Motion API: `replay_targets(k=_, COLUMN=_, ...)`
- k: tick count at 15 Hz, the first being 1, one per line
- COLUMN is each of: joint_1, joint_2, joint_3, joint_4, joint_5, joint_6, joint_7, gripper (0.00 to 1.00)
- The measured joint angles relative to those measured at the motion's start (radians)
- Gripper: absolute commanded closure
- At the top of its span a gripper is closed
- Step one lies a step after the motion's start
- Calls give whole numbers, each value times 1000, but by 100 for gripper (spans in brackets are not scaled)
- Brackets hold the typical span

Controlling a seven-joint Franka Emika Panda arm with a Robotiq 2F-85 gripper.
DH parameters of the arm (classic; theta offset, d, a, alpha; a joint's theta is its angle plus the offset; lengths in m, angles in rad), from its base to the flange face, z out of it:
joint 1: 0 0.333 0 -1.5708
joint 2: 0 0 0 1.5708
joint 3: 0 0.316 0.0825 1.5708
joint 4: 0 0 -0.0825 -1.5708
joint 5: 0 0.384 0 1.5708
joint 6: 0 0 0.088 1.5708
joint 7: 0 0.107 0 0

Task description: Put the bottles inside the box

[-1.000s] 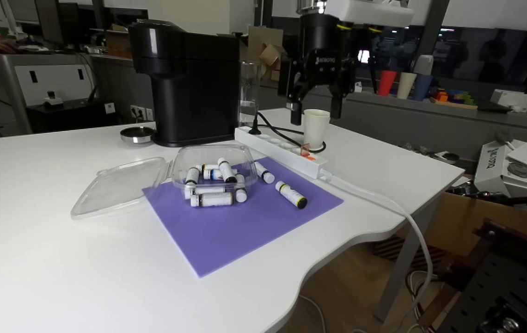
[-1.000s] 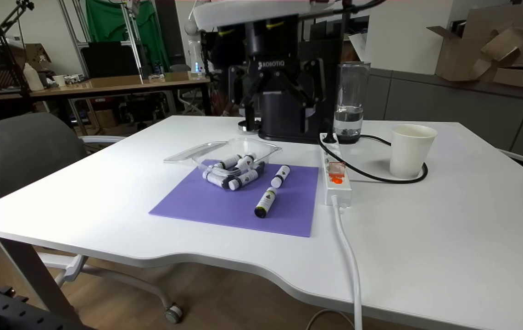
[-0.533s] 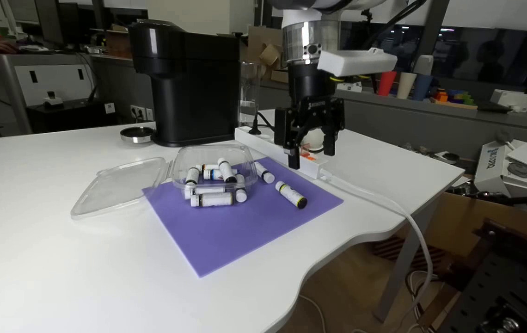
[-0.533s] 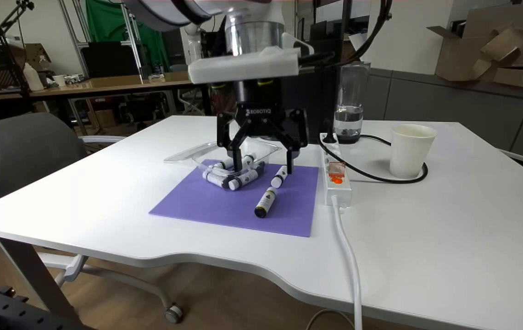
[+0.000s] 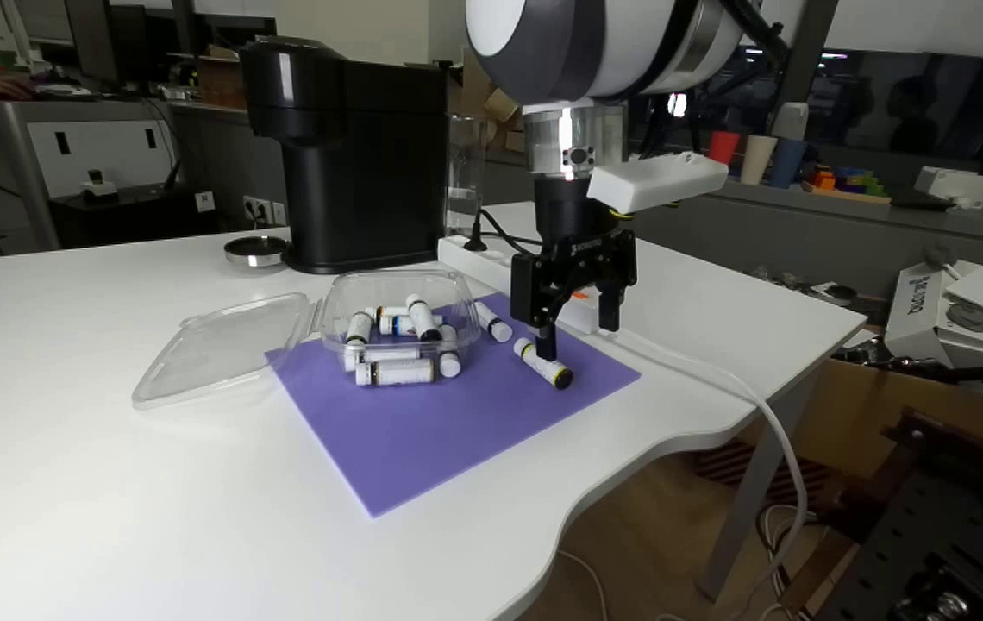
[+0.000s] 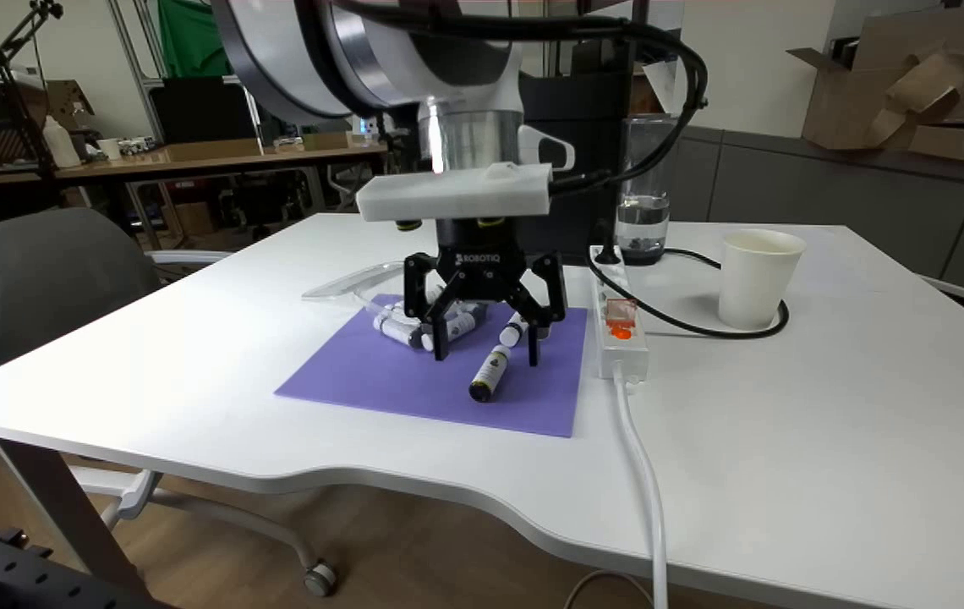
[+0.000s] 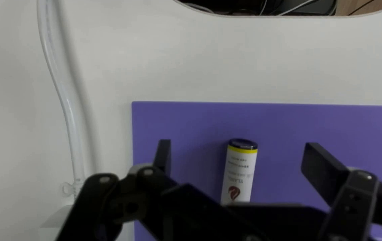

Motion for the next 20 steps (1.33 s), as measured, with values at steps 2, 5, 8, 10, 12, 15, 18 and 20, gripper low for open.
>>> replay_targets(k=2, joint_1=-3, joint_2=26, joint_3=0, joint_4=1, joint_5=1, joint_6=49, joint_7=0, gripper=0)
replay_targets(k=5, joint_1=-8, joint_2=60, joint_3=0, joint_4=2, joint_5=6, joint_6=104, joint_7=0, gripper=25)
replay_targets(k=8, joint_1=-12, joint_2=85, joint_3=4, joint_4=5, joint_5=8, joint_6=145, joint_7=0, gripper=47)
replay_targets(k=10, joint_1=-16, joint_2=95, joint_3=11, joint_4=10, joint_5=10, joint_6=161, joint_7=0, gripper=61)
replay_targets(k=12, joint_1=-22, joint_2=99, joint_3=22, joint_4=17, joint_5=15, joint_6=171, joint_7=0, gripper=75)
replay_targets(k=15, joint_1=-32, joint_2=99, joint_3=38, joint_4=28, joint_5=32, joint_6=175, joint_7=-1, gripper=95)
replay_targets(k=18, joint_1=-42, joint_2=98, joint_3=52, joint_4=41, joint_5=56, joint_6=185, joint_7=-2, gripper=93)
replay_targets(k=20, joint_1=-49, joint_2=87, joint_3=61, joint_4=47, joint_5=78, joint_6=195, joint_7=-2, gripper=93)
